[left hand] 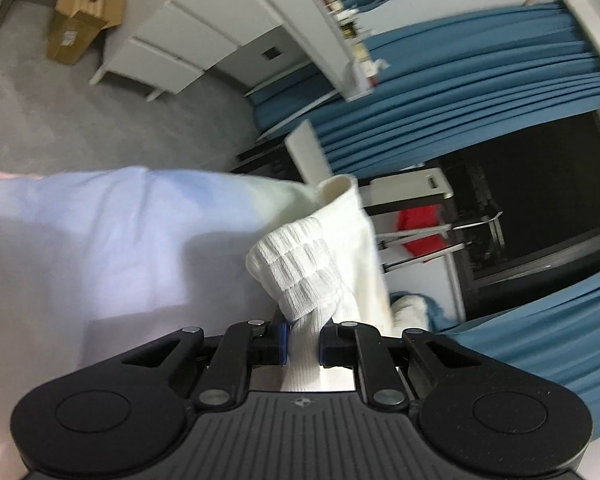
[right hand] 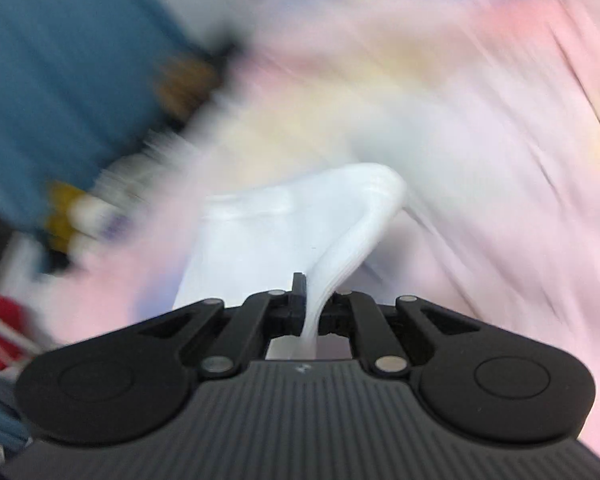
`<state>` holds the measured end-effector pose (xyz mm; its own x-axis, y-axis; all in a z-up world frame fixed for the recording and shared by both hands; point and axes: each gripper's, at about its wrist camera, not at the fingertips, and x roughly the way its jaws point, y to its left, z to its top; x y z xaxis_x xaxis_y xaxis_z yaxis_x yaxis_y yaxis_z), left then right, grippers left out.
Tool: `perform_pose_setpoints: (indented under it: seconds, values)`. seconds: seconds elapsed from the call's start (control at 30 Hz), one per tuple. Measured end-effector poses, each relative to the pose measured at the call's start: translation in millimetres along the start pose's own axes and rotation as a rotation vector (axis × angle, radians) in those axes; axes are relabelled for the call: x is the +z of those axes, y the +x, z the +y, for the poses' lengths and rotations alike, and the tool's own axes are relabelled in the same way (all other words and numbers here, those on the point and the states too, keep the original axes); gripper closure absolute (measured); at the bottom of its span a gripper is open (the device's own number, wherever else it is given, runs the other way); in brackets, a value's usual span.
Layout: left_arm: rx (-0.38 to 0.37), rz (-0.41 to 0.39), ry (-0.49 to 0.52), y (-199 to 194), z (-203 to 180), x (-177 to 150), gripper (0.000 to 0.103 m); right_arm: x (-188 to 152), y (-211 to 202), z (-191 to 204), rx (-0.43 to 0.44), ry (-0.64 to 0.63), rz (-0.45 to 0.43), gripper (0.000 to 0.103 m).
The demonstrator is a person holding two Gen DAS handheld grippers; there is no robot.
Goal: Fold clothes
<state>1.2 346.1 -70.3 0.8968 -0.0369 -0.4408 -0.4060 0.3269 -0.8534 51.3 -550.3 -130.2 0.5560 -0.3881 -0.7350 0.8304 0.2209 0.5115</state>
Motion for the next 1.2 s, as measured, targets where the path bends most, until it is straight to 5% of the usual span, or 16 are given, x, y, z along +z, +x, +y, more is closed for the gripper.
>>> perform_pose_setpoints:
  seconds: [0.1, 0.3, 0.4, 0.5, 0.57, 0.77, 0.93, 1.2]
  values:
    - [0.032, 0.017, -0.010, -2, 11, 1, 0.089, -5, 21, -32, -0.022, 0.143, 0.100, 0.097]
    - [0.124, 0.011, 0.101, -15, 5, -9, 0.086, -12, -2, -14, -0.043, 0.020, -0.007, 0.093]
    - [0.161, -0.020, 0.190, -32, -11, -22, 0.075, -14, -11, -7, -0.069, -0.011, -0.055, 0.087]
    - [0.182, -0.072, 0.290, -53, -25, -36, 0.058, -14, -20, -8, -0.093, -0.040, -0.123, 0.067]
    - [0.188, -0.097, 0.351, -64, -38, -50, 0.049, -10, -26, -7, -0.090, -0.055, -0.166, 0.039]
    - [0.204, -0.150, 0.642, -83, -81, -107, 0.025, -15, -52, 15, -0.053, -0.205, -0.284, 0.033]
    - [0.158, -0.105, 0.803, -64, -115, -152, 0.023, -54, -83, 66, 0.215, -0.532, -0.332, 0.033]
    - [0.097, 0.010, 1.005, -8, -159, -213, 0.023, -125, -92, 115, 0.575, -0.799, -0.160, 0.035]
